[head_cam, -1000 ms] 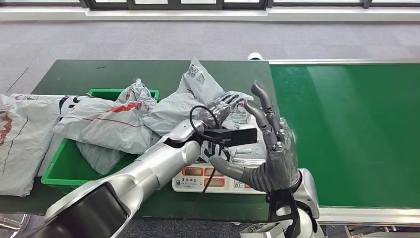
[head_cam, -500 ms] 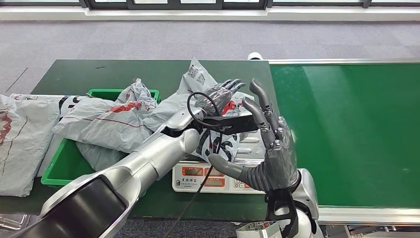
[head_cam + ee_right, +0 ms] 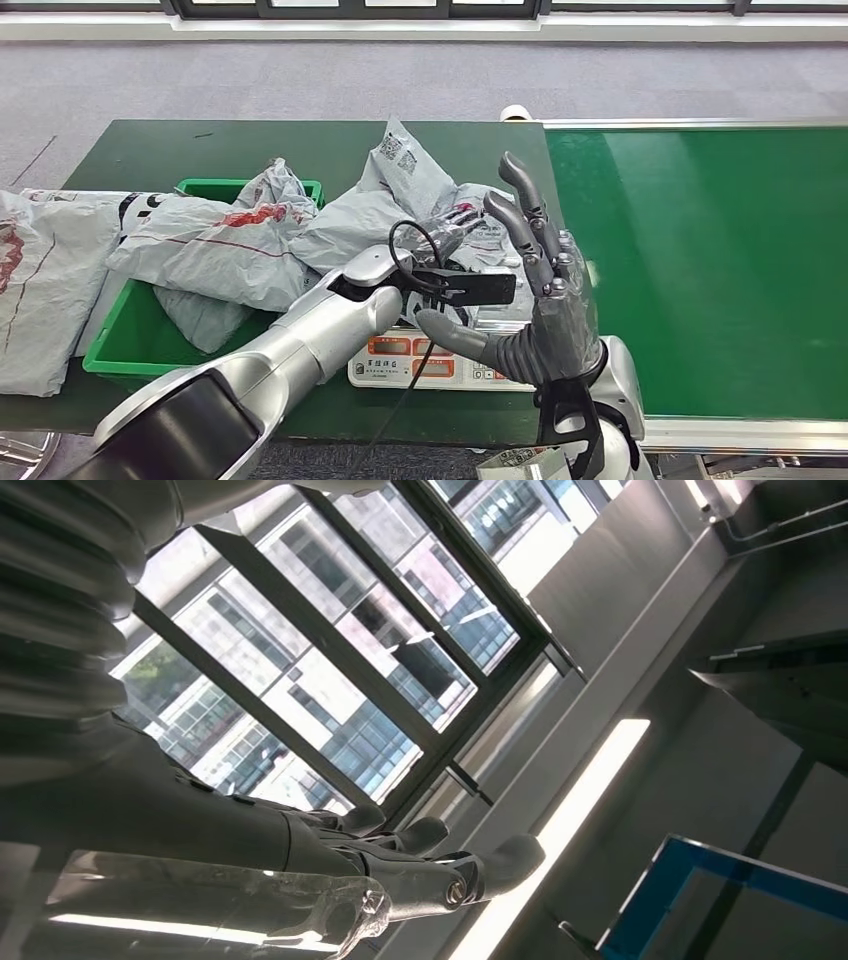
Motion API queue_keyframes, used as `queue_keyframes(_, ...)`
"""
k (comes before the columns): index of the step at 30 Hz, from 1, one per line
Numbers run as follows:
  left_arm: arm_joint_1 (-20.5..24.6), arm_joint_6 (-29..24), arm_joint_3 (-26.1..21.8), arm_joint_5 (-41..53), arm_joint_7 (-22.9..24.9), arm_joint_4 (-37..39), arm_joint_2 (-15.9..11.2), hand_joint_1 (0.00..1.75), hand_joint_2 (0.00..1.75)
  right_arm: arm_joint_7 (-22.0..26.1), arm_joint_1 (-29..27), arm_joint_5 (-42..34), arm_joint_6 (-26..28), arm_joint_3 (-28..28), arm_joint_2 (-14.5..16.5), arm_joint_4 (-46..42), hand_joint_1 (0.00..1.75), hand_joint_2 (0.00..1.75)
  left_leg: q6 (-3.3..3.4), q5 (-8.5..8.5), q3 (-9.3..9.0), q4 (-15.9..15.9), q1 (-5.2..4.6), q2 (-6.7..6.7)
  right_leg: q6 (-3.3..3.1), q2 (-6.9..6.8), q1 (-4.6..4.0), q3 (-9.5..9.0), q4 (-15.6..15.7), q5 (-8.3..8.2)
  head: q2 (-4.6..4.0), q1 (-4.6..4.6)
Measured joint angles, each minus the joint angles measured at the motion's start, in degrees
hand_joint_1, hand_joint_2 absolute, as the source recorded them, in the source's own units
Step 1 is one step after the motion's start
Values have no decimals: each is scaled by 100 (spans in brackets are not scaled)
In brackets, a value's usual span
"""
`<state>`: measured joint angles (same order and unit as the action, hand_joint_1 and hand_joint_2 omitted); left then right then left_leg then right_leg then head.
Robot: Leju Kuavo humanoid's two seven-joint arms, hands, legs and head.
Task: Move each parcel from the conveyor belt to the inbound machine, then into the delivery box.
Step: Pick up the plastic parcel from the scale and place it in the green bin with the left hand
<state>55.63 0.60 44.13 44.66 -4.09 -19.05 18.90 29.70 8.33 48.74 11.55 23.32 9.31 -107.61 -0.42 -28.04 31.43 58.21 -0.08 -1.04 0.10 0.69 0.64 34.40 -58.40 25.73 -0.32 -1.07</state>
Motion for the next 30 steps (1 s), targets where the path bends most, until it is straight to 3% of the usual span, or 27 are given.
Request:
queue_keyframes(11,-146,429,-56,265,565,191,-132,0,175,96,245,-75,-205,0,91,83,0,175,0,0,-1,-1,2,0,0,-1,-1,-2,-1,0,-1,0)
queue_keyframes(15,-144,467,-146,281,672,207,-175,175,175,110,294,-61,-212,0,118,127,0,175,0,0,-3,-1,2,1,0,-2,-1,-5,0,0,-1,0)
queue_keyframes(27,-147,271,-369,473,615,249,-299,175,175,134,300,37,-170,0,157,201,0,175,-2,5,-2,-1,2,1,-1,-1,-1,-2,-1,-6,-1,0)
queue_keyframes(30,-156,-185,-376,674,590,243,-303,175,175,122,295,73,-147,0,162,208,0,175,-2,5,1,-1,1,1,-1,-1,-1,3,-1,-6,1,0)
